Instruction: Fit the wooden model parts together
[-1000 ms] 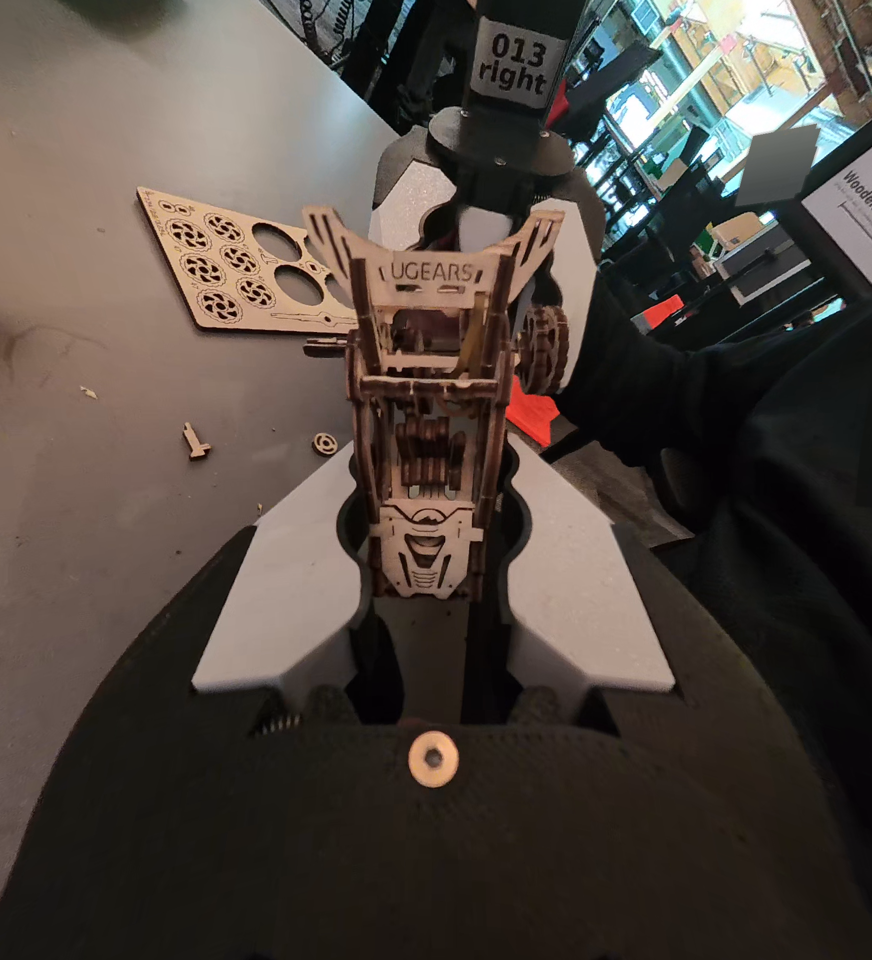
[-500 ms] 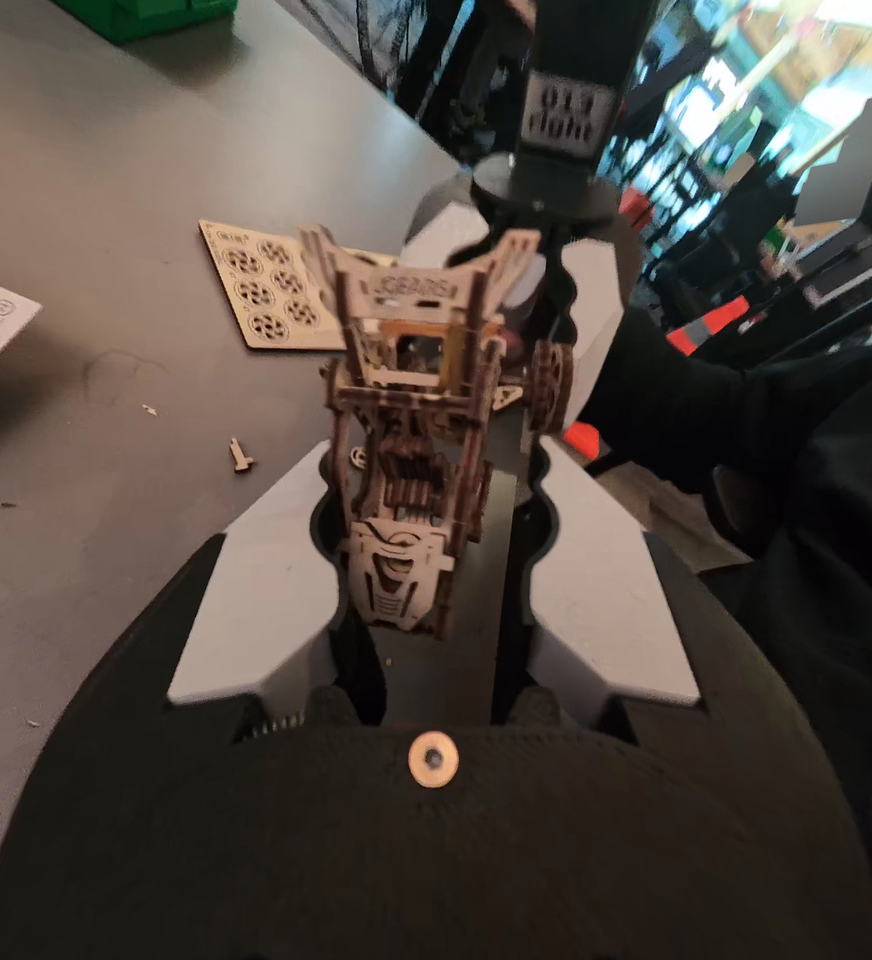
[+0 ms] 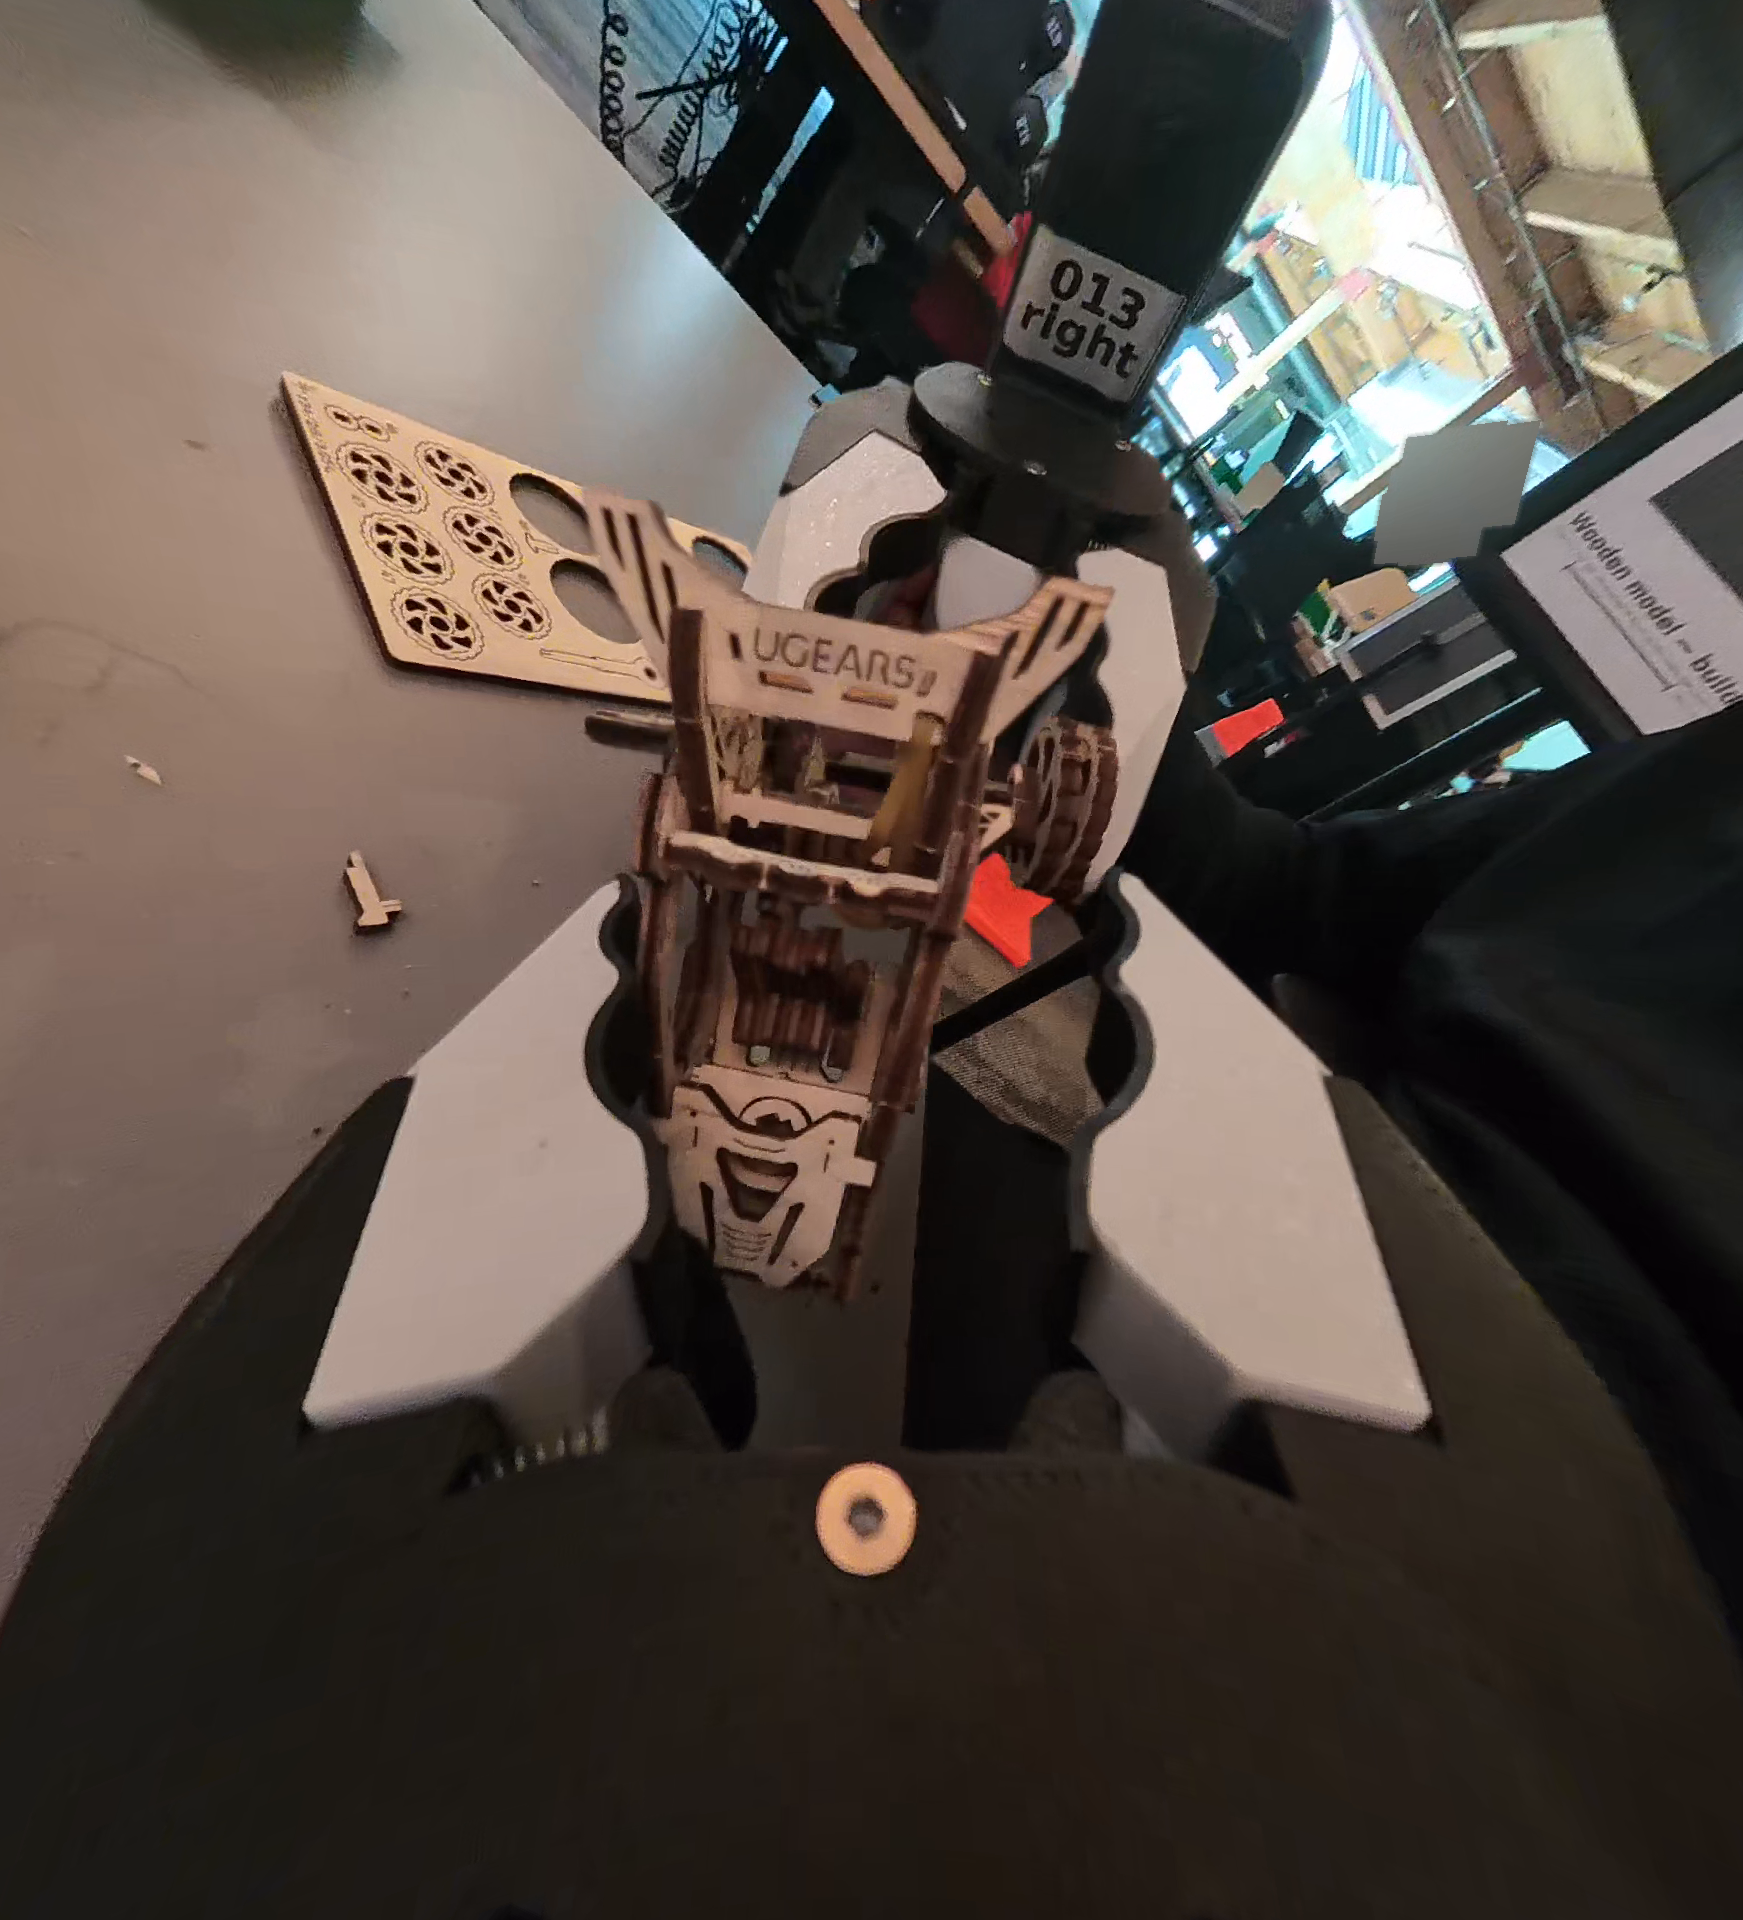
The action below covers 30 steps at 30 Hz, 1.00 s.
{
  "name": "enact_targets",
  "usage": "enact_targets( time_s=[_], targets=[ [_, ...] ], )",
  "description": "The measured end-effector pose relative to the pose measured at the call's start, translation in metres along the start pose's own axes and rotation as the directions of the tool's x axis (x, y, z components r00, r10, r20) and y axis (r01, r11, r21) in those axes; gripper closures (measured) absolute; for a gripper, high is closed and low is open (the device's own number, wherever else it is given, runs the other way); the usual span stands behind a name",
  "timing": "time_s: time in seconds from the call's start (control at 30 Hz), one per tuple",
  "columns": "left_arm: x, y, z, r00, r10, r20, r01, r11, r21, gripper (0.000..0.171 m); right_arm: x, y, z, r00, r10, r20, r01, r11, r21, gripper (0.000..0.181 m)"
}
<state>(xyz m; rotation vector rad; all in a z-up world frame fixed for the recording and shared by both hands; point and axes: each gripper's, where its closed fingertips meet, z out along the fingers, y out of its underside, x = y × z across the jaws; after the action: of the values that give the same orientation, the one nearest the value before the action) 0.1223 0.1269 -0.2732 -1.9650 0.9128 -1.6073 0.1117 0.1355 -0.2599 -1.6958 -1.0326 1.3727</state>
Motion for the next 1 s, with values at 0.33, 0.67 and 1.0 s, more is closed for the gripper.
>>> enact_targets(
  time_s=[0.33,0.67,1.0],
  targets=[
    [0.002,0.0,-0.002,0.995,-0.063,-0.078,0.066,0.997,0.038,0.103,-0.002,-0.002,-0.002,0.998,0.036,0.044,-0.038,0.999,0.035,0.115],
    [0.002,0.002,0.003,0.996,-0.064,-0.067,0.065,0.998,0.013,0.079,-0.002,0.008,0.007,0.999,0.032,0.019,-0.031,0.999,-0.029,0.116],
    [0.006,0.005,0.004,0.981,-0.14,-0.137,0.144,0.989,0.023,0.095,-0.006,0.011,0.012,0.995,0.07,0.068,-0.068,0.997,-0.019,0.116]
  ],
)
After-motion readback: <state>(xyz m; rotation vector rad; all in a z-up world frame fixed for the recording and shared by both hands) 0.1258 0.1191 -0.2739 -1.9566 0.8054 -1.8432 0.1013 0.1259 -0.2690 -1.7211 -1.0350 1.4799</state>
